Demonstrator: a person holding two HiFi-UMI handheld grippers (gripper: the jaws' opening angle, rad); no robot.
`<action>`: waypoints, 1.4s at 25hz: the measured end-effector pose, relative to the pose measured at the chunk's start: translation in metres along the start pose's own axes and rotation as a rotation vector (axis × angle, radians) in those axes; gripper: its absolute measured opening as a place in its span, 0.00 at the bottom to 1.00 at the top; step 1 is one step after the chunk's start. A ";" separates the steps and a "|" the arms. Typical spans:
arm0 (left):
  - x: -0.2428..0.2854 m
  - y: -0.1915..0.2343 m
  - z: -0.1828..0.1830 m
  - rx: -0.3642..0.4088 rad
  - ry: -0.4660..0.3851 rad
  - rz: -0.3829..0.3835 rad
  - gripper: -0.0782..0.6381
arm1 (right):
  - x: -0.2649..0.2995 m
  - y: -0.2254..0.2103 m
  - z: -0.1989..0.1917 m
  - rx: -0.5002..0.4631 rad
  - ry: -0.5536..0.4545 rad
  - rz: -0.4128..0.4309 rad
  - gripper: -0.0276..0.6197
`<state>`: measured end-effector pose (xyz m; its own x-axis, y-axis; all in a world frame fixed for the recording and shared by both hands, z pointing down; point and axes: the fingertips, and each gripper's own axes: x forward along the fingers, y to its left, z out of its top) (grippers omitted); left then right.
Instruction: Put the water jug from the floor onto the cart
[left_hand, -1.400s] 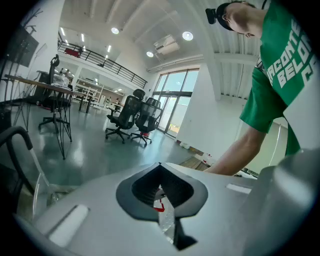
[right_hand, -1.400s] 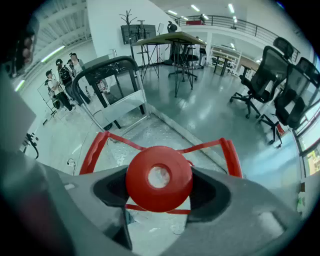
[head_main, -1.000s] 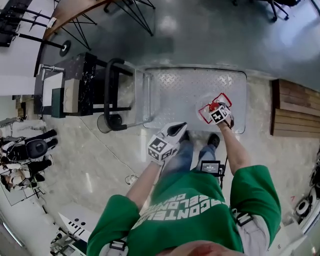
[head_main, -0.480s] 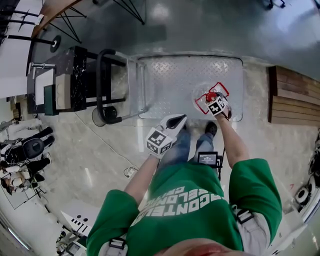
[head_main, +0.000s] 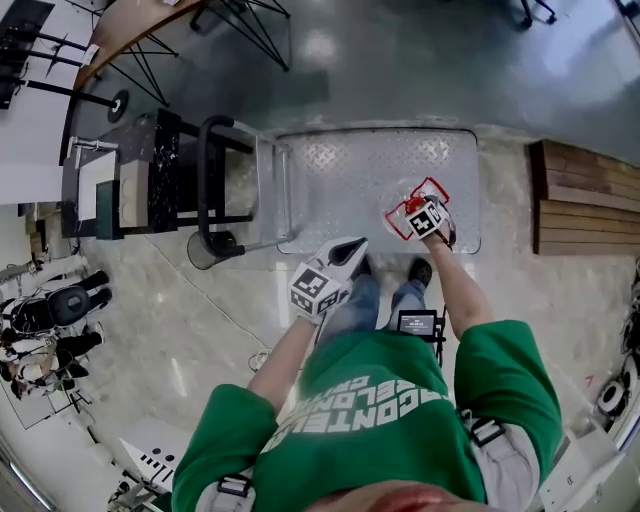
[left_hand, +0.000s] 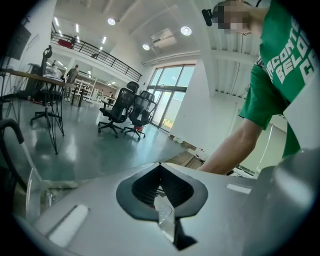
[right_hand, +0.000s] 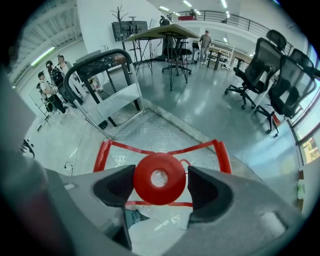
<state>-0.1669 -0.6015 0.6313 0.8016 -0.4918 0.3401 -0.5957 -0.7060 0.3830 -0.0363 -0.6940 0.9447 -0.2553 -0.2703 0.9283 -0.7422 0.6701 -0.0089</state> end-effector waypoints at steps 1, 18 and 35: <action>0.000 0.000 0.003 0.005 -0.007 0.006 0.13 | -0.007 -0.001 0.003 -0.003 -0.016 0.010 0.52; 0.025 -0.038 0.064 0.104 -0.119 -0.028 0.13 | -0.287 -0.034 0.061 -0.131 -0.412 -0.199 0.23; 0.042 -0.056 0.103 0.143 -0.193 -0.029 0.13 | -0.436 -0.029 0.060 -0.087 -0.710 -0.269 0.03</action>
<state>-0.0944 -0.6353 0.5354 0.8213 -0.5490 0.1549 -0.5700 -0.7795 0.2599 0.0594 -0.6373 0.5176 -0.4316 -0.7918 0.4321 -0.7910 0.5625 0.2407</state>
